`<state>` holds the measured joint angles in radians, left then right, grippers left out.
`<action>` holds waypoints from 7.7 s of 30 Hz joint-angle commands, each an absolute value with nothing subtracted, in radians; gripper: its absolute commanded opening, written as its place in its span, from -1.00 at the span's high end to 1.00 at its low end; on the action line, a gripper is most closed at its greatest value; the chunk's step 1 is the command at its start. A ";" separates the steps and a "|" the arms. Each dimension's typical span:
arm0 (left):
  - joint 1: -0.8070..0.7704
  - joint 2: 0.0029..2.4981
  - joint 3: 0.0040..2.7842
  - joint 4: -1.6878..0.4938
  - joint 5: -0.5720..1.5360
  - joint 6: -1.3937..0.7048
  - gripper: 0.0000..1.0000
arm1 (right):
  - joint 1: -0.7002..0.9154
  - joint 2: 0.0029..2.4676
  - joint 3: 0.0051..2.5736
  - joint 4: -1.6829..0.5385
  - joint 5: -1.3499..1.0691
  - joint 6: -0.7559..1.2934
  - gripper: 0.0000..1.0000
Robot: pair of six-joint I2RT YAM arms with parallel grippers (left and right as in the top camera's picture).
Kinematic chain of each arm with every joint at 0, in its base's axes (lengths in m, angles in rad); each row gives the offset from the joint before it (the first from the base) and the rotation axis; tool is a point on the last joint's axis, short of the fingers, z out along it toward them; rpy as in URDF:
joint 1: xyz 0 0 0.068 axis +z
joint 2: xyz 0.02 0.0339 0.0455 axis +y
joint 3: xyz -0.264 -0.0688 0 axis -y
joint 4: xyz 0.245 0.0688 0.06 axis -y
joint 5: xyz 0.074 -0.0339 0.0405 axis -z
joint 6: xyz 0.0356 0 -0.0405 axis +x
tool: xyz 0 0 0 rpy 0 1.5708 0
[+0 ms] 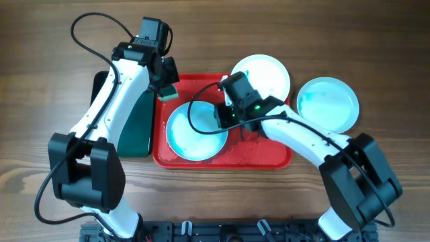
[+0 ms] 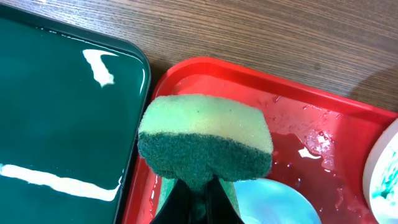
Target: Clean dirty plates on tray and stack at the side
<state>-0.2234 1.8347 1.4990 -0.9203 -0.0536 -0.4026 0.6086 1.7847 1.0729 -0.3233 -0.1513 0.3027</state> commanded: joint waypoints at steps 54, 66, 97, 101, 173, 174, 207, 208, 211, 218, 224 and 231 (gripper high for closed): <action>-0.289 1.879 1.068 -0.482 -0.144 -0.483 0.92 | 0.565 1.988 1.200 -0.405 -0.060 0.524 0.91; -0.292 1.786 1.357 -0.709 -0.194 -0.408 0.92 | 0.565 1.988 1.200 -0.444 -0.228 0.501 -0.07; -0.292 1.780 1.391 -0.728 -0.170 -0.293 0.92 | 0.603 1.775 1.172 -0.671 0.161 0.571 0.91; -0.292 1.780 1.391 -0.733 -0.084 -0.336 0.92 | 0.653 1.647 1.172 -0.743 0.461 0.501 0.91; -0.292 1.781 1.391 -0.776 -0.034 -0.434 0.92 | -0.336 1.689 1.169 -0.813 0.028 0.481 0.92; -0.292 1.781 1.391 -0.776 -0.035 -0.434 0.92 | -0.336 1.714 1.169 -0.815 0.031 0.481 0.91; -0.292 1.781 1.391 -0.776 -0.034 -0.435 0.92 | 0.025 1.903 1.301 -0.478 -0.190 0.121 0.01; -0.292 1.781 1.391 -0.776 -0.034 -0.435 0.92 | 0.025 1.926 1.301 -0.464 -0.212 0.104 0.02; -0.292 1.781 1.391 -0.776 -0.034 -0.435 0.92 | 0.027 1.976 1.301 -0.450 -0.223 0.102 0.04; -0.292 1.781 1.391 -0.777 -0.034 -0.435 0.92 | 0.048 2.006 1.301 -0.450 -0.256 0.082 0.65; -0.292 1.781 1.391 -0.779 -0.035 -0.434 0.92 | 0.052 1.979 1.301 -0.529 -0.257 0.125 0.91; -0.292 1.781 1.391 -0.779 -0.034 -0.435 0.92 | 0.175 1.896 1.300 -0.688 -0.172 0.342 0.91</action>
<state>-0.2943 1.7878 1.3815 -0.7795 -0.0422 -0.4248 0.1051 1.9385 1.2903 -0.6502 -0.2337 0.1802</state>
